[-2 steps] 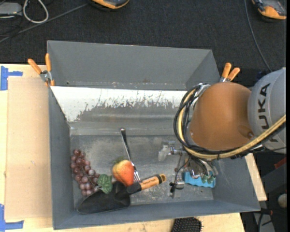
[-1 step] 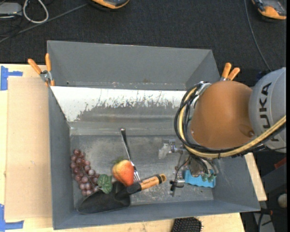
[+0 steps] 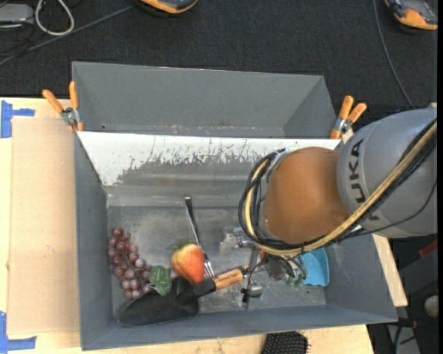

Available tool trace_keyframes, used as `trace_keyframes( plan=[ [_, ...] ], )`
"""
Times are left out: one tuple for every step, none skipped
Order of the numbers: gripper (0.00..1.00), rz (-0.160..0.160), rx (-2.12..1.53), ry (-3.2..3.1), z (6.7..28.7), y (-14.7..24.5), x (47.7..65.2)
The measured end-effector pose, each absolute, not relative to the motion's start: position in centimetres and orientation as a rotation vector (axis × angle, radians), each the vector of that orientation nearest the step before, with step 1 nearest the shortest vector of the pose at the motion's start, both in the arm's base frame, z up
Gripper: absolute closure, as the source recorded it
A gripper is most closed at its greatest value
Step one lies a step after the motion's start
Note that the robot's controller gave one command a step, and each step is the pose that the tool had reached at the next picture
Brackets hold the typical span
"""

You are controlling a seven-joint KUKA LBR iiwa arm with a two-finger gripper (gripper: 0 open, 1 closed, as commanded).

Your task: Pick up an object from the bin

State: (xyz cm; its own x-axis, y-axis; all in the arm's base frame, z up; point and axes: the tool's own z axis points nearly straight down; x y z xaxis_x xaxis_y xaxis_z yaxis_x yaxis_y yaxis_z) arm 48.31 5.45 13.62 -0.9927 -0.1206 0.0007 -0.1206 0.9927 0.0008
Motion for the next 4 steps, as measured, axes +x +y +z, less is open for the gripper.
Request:
trace_keyframes(
  plan=[
    [0.00, 0.000, 0.336, -3.120, 10.9, 5.9, 48.2],
    [0.00, -0.002, 0.449, -3.104, 10.1, 6.8, 47.3],
    [0.00, -0.002, 0.467, -3.113, 7.0, 5.6, 49.0],
    [1.00, -0.005, 0.726, -3.059, 7.0, 5.3, 49.4]
  ],
)
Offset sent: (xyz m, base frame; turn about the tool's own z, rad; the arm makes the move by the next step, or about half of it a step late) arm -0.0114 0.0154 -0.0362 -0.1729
